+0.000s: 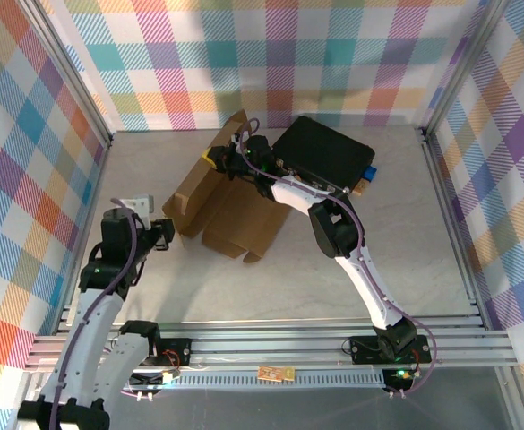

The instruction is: Fold the paper box

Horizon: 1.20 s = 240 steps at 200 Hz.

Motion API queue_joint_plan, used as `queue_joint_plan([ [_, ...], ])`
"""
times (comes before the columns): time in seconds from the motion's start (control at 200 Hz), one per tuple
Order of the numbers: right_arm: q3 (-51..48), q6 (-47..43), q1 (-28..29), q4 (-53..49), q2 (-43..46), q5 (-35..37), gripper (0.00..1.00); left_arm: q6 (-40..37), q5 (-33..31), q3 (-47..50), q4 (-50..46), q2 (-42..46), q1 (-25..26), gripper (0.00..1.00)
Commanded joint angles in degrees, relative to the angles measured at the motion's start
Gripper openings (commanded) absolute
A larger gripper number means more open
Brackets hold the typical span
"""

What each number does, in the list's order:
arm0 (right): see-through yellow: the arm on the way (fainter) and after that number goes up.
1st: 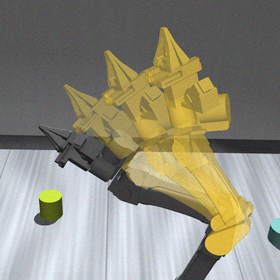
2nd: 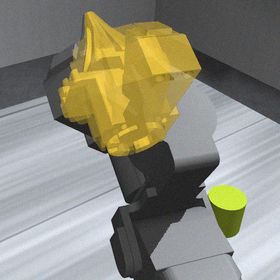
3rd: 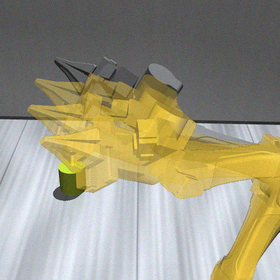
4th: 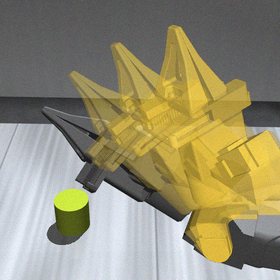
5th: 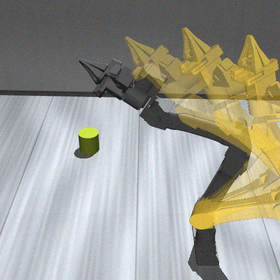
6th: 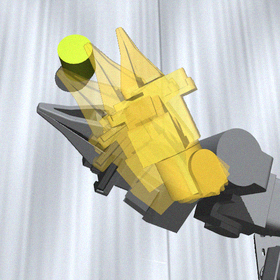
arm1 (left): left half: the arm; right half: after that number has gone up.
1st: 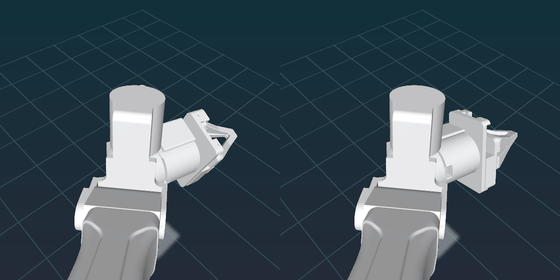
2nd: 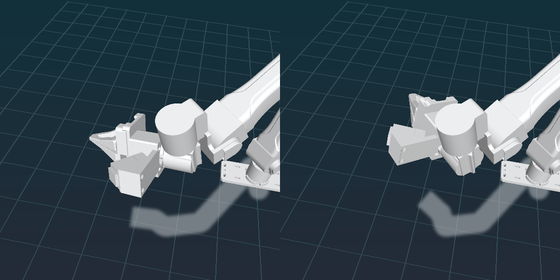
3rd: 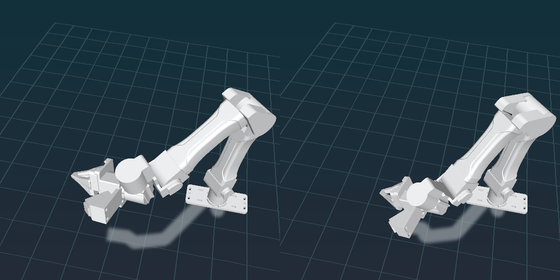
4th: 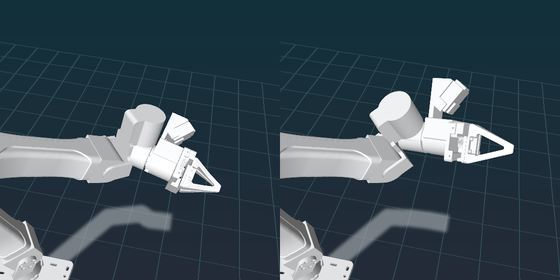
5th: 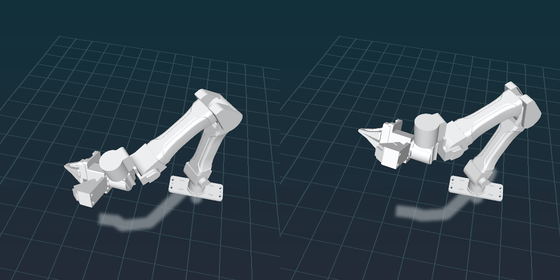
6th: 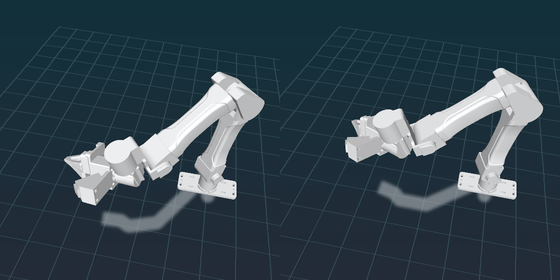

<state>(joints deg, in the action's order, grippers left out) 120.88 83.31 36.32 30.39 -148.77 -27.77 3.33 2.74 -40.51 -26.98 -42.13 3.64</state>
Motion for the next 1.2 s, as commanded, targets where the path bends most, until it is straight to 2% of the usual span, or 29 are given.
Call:
queue_joint_plan([
  [0.0,-0.3,-1.3,-0.7,-6.2,-0.8,-1.6,0.0,4.0,-5.4,-2.4,-5.3,-2.2,-2.6,0.36],
  [0.04,-0.2,-1.2,-0.6,-6.2,-0.7,-1.6,0.0,3.8,-5.8,-3.1,-7.0,-6.5,-4.6,0.32],
  [0.105,-0.1,-1.2,-0.7,-6.2,-0.8,-1.6,0.0,3.5,-8.7,-4.4,-9.0,-14.2,-5.1,0.27],
  [0.22,-0.3,-1.4,-0.7,-6.3,-0.6,-1.8,0.0,2.7,-2.3,-8.0,-8.4,-26.7,-7.7,0.24],
  [0.35,-1.0,-1.4,-0.6,-5.9,-0.4,-1.9,0.0,-4.6,3.5,-6.3,2.9,-28.5,-7.8,0.28],
  [0.525,-1.4,-1.0,-0.6,-5.1,-0.5,-1.8,0.0,-13.8,9.0,-9.6,3.1,-37.0,-7.8,0.29],
  [0.755,-1.6,-0.9,-0.7,-5.0,-0.5,-1.8,0.0,-16.6,14.7,-7.7,10.5,-39.5,-7.6,0.31],
  [0.95,-1.3,-0.7,-0.6,-5.0,-0.8,-1.8,0.0,-16.1,16.5,-2.0,20.5,-34.5,-7.5,0.31],
  [1.195,0.0,-0.2,-0.7,-5.4,-1.8,-1.9,0.0,-15.2,20.9,2.4,27.2,-31.3,-7.5,0.34],
])
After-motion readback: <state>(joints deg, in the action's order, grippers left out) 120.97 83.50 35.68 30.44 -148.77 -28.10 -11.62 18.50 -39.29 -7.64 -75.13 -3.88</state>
